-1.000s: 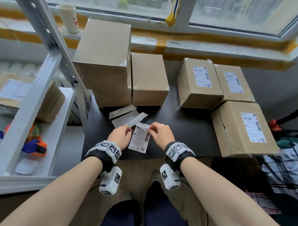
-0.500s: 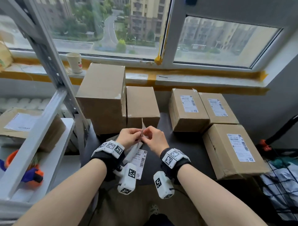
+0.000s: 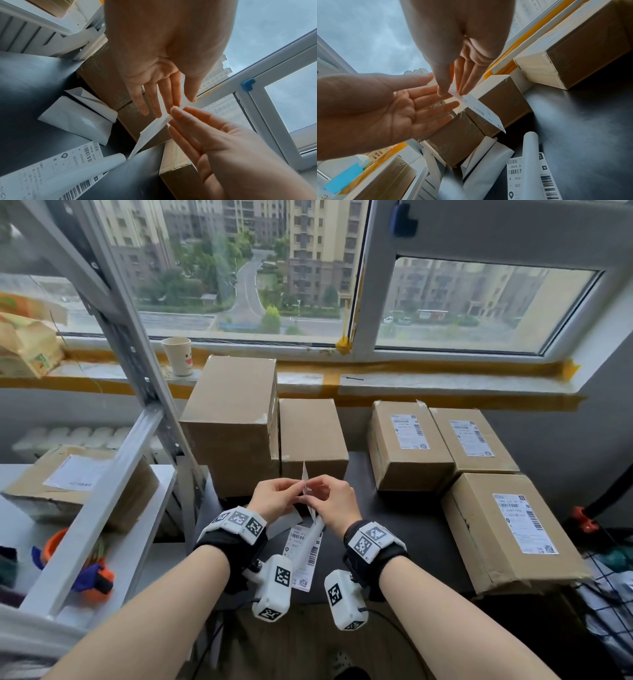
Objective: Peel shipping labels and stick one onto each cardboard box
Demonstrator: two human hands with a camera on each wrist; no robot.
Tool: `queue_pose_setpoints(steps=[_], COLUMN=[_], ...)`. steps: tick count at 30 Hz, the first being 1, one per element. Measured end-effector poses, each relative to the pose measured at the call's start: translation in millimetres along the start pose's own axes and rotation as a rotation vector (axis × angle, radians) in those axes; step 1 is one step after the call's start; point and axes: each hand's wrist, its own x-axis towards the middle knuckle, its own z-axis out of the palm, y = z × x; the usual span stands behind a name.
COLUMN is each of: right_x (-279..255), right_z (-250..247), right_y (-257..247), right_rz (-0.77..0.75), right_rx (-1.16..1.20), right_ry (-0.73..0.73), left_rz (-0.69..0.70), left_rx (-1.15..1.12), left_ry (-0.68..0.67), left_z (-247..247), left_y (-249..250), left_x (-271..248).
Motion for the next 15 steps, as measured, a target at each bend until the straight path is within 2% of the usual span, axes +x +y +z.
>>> queue_pose_setpoints(steps=[15], right_x=[0.8], right_z=[-2.2], right_y=[6.7], right_rz=[0.043], right_rx=[0.175], right_ry=[0.03], left_rz=[0.006], left_rx=[-0.011], left_ry=[-0.024], left_z=[3.9], left_y=[1.2], left_x=[-1.7])
